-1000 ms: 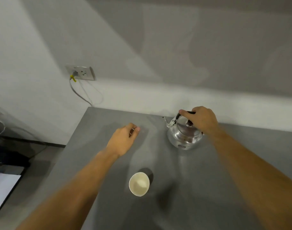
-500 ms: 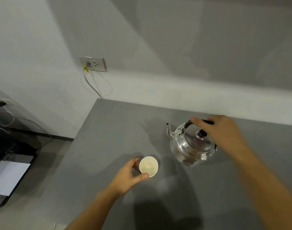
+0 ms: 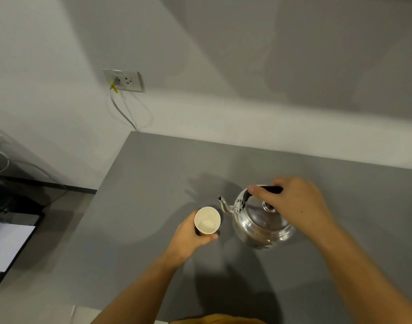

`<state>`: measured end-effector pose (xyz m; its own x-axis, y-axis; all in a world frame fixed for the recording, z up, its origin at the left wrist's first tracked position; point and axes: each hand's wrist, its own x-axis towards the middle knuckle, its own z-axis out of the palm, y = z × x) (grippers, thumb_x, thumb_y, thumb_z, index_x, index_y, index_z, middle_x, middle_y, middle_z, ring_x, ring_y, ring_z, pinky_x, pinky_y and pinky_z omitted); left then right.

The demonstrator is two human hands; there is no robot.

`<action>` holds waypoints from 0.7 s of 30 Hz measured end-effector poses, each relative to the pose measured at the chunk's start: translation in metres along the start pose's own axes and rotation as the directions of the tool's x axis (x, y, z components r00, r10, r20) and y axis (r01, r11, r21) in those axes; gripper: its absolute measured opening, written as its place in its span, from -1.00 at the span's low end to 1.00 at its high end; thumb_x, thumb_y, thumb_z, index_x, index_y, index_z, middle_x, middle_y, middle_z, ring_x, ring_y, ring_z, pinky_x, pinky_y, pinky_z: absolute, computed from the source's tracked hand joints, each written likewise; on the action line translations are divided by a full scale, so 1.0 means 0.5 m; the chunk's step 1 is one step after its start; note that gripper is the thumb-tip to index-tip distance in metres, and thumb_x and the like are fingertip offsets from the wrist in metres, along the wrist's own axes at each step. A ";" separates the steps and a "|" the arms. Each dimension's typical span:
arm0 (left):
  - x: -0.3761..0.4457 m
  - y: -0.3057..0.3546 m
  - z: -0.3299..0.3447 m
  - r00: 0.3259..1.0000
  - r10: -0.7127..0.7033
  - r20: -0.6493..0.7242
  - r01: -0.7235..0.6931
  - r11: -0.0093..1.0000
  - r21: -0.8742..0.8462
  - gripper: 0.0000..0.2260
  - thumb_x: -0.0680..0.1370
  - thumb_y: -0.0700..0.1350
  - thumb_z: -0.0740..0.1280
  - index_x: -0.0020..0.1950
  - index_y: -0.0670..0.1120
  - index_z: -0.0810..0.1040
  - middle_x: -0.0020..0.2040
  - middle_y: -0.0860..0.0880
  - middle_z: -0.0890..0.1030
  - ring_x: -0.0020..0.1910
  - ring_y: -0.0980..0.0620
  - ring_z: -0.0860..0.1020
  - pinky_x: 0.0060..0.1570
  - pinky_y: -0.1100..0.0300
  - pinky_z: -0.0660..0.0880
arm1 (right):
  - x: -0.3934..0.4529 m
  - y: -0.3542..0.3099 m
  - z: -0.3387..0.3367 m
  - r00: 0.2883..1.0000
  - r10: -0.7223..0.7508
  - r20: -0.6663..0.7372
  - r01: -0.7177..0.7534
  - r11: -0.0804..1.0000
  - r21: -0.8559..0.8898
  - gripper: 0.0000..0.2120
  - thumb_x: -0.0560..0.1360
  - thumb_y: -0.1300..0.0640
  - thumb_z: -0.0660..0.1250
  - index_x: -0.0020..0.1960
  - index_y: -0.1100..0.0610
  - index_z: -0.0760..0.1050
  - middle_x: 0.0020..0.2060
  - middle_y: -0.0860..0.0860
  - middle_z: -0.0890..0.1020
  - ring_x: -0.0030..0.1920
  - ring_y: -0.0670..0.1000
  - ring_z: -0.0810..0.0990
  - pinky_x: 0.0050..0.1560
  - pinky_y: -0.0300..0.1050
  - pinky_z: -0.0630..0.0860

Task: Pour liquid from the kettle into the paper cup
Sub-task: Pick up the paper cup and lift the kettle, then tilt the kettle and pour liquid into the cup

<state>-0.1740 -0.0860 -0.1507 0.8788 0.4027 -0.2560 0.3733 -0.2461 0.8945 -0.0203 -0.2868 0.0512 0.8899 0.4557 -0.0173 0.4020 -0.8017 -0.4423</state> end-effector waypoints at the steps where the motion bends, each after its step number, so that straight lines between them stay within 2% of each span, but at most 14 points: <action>1: 0.002 0.002 0.002 1.000 -0.004 -0.006 0.004 1.000 0.000 -0.38 0.32 -0.02 0.70 0.28 0.25 0.50 0.10 0.38 0.65 0.13 0.38 0.59 0.02 0.56 0.43 | -0.001 -0.003 0.001 1.000 -0.004 0.005 0.004 1.000 -0.016 -0.30 0.26 -0.58 0.26 -0.38 0.11 0.52 -0.55 -0.01 0.58 -0.46 -0.04 0.55 -0.47 -0.13 0.39; 4: 0.007 0.008 0.006 1.000 -0.006 -0.027 0.006 1.000 0.006 -0.41 0.33 -0.03 0.69 0.21 0.32 0.49 0.09 0.37 0.66 0.11 0.39 0.59 0.00 0.56 0.44 | -0.003 -0.013 0.006 1.000 -0.015 0.009 0.015 1.000 -0.021 -0.37 0.24 -0.56 0.28 -0.41 0.04 0.50 -0.54 -0.06 0.57 -0.44 -0.09 0.54 -0.46 -0.15 0.40; 7: 0.009 0.010 0.010 0.999 -0.002 -0.040 0.002 1.000 0.007 -0.40 0.34 -0.03 0.69 0.26 0.28 0.50 0.11 0.28 0.69 0.12 0.41 0.58 0.00 0.56 0.44 | -0.003 -0.028 0.016 0.999 -0.047 0.015 0.048 0.995 -0.084 -0.45 0.26 -0.53 0.28 -0.39 -0.01 0.49 -0.50 -0.09 0.57 -0.39 -0.08 0.54 -0.42 -0.12 0.46; 9: 0.011 0.009 0.012 0.999 0.000 -0.045 0.000 1.000 0.003 -0.40 0.34 -0.01 0.68 0.27 0.26 0.51 0.12 0.27 0.69 0.12 0.39 0.59 0.00 0.57 0.44 | -0.001 -0.038 0.023 0.996 -0.086 0.009 0.086 0.983 -0.161 -0.48 0.27 -0.50 0.28 -0.36 -0.03 0.52 -0.48 -0.10 0.56 -0.39 -0.08 0.52 -0.45 -0.15 0.39; 12: 0.011 0.007 0.013 0.999 0.000 -0.046 0.000 1.000 0.002 -0.42 0.33 0.00 0.68 0.21 0.35 0.50 0.09 0.40 0.65 0.11 0.39 0.60 0.00 0.56 0.44 | 0.003 -0.051 0.030 0.987 -0.157 0.016 0.155 0.950 -0.270 -0.52 0.31 -0.47 0.28 -0.29 -0.05 0.59 -0.47 -0.10 0.56 -0.37 -0.02 0.51 -0.47 -0.17 0.27; 16: 0.012 0.004 0.015 0.999 0.001 -0.050 -0.001 1.000 -0.001 -0.44 0.33 -0.02 0.68 0.16 0.37 0.49 0.05 0.44 0.64 0.07 0.40 0.60 0.00 0.54 0.46 | 0.009 -0.063 0.039 0.975 -0.206 0.077 0.220 0.923 -0.317 -0.49 0.33 -0.46 0.23 -0.17 -0.06 0.67 -0.37 -0.07 0.64 -0.27 0.03 0.58 -0.30 -0.10 0.48; 21: 0.011 0.005 0.017 0.998 0.003 -0.063 -0.003 1.000 -0.008 -0.47 0.34 -0.02 0.67 0.16 0.33 0.51 0.04 0.32 0.69 0.06 0.37 0.62 -0.03 0.54 0.45 | 0.004 -0.086 0.048 0.952 -0.286 0.108 0.305 0.859 -0.410 -0.49 0.37 -0.44 0.21 -0.20 -0.04 0.65 -0.36 -0.04 0.64 -0.28 0.06 0.57 -0.27 -0.11 0.28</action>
<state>-0.1657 -0.0920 -0.1531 0.8593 0.4569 -0.2299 0.3681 -0.2402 0.8982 -0.0410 -0.2421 0.0487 0.7089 0.7052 0.0134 0.7053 -0.7087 -0.0177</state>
